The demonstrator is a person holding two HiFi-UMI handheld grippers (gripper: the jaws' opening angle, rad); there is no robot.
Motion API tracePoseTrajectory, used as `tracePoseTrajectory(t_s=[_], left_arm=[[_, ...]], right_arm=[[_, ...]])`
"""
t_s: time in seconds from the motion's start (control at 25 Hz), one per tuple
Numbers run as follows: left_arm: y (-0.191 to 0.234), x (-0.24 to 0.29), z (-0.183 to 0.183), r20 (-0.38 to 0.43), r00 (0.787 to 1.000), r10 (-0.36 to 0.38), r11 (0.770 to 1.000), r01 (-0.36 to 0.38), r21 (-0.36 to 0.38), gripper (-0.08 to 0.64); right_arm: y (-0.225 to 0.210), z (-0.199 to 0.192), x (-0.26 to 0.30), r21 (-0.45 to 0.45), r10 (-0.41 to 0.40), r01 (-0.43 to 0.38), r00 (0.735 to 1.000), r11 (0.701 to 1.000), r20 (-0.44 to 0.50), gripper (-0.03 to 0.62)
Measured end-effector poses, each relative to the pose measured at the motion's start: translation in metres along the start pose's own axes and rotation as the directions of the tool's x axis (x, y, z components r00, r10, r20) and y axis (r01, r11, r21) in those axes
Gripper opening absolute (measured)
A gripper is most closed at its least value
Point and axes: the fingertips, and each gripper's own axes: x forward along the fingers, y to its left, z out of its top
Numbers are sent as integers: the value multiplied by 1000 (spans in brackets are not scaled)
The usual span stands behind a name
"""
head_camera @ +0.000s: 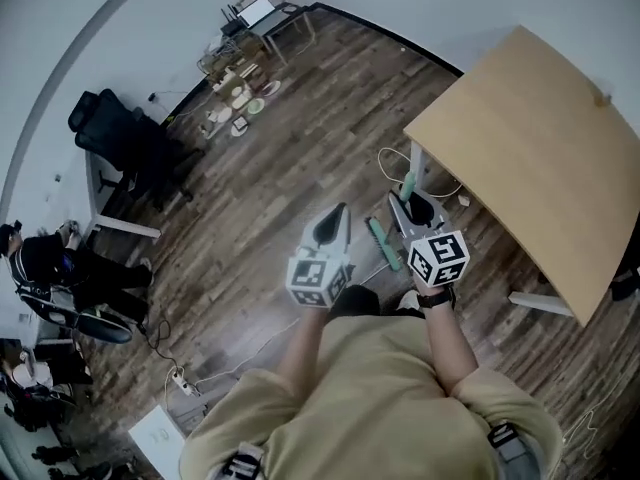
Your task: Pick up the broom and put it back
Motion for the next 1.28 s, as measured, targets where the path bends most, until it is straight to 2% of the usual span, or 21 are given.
tracePoseTrajectory(t_s=[0.16,0.32,0.44,0.6,0.72,0.88,0.96,1.0,1.12,1.2,1.28], left_arm=[[-1,63,-25,-74,987,-142,990,141,-17,-2],[11,125,-35,-116,956,-271,962,272,-5,0],[23,156,-42,-173,911,-373,925,379,-1,0],[54,190,-61,-237,856,-460,883,468,-24,-1],[78,212,-94,-300,814,-498,860,507,-54,-2],[98,235,-128,-376,781,-498,859,504,-91,-2],[106,243,-137,-393,777,-492,861,500,-91,-2],[110,250,-145,-395,782,-481,867,491,-85,-2],[124,276,-191,-407,808,-427,899,426,-99,-2],[131,286,-219,-427,806,-409,909,400,-115,-1],[135,298,-238,-450,798,-401,912,394,-114,-2]], right_arm=[[-45,-25,14,10,-124,124,992,992,-28,101],[-86,-71,38,40,-217,221,971,974,-98,101],[-111,-108,49,64,-321,338,928,939,-189,101],[-128,-155,77,66,-417,450,866,891,-276,106],[-145,-199,102,94,-491,550,800,830,-346,114],[-174,-249,113,159,-564,684,692,712,-450,121],[-184,-277,114,186,-574,728,648,660,-500,121],[-192,-293,116,195,-570,737,638,647,-518,121],[-220,-350,132,199,-536,721,644,664,-546,120],[-231,-384,141,204,-518,717,642,666,-565,118],[-244,-401,150,212,-519,725,636,655,-571,115]])
